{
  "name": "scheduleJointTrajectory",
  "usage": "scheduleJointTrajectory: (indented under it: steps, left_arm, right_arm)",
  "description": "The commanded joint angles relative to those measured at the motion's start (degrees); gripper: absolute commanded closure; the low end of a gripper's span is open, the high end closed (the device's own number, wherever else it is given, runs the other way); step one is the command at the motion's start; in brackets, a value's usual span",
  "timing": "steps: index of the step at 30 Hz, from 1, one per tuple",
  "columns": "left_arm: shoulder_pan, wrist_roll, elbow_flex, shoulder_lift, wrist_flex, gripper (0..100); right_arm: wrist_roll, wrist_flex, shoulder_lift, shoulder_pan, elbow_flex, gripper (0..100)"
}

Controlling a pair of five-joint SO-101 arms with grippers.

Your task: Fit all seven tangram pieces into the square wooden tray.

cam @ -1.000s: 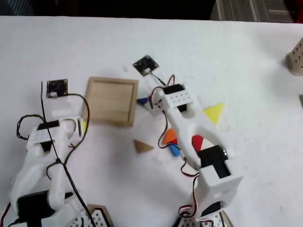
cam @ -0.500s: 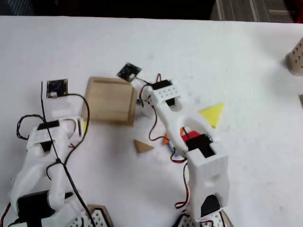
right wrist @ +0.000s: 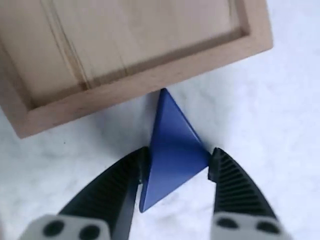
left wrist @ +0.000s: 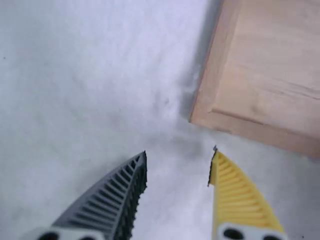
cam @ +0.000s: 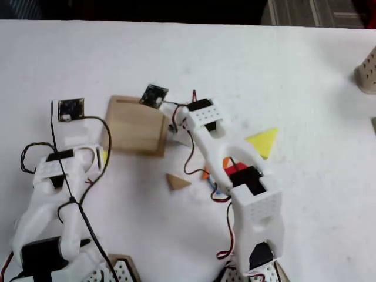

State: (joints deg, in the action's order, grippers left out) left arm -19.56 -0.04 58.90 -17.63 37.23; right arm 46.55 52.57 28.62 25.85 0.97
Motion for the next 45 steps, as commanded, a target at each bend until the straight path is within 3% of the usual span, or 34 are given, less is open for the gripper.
scheduleJointTrajectory:
  steps: [1,7,11,20,26,33,39,45]
  left_arm:
    - [-1.1,-0.44,-0.35,-2.51,-0.79,77]
    - [-1.1,-0.44,-0.35,-2.51,-0.79,77]
    - [-1.1,-0.44,-0.35,-2.51,-0.79,77]
    - [-1.1,-0.44,-0.35,-2.51,-0.79,77]
    - [-1.1,-0.44,-0.35,-2.51,-0.79,77]
    - [-1.27,-0.44,-0.35,-2.59,-0.79,77]
    - [-2.33,-0.44,-0.44,-2.59,-0.79,77]
    - [-2.51,-0.18,-0.62,-2.59,-0.79,77]
  right_arm:
    - [0.79,-0.57,-0.13,1.01,-1.14,87.8]
    - [0.26,1.89,-2.68,-0.13,-1.49,87.8]
    - [-6.24,3.21,-8.04,-0.48,-1.05,87.9]
    - [-11.78,5.58,-11.12,0.22,-1.67,87.9]
    - [-17.41,5.67,-14.81,5.76,-2.37,87.9]
    - [-18.29,5.14,-14.29,12.26,-6.51,87.9]
    - [-18.29,9.01,-12.35,10.77,-10.73,87.3]
    - [-18.9,16.22,-15.96,10.33,-9.67,75.7]
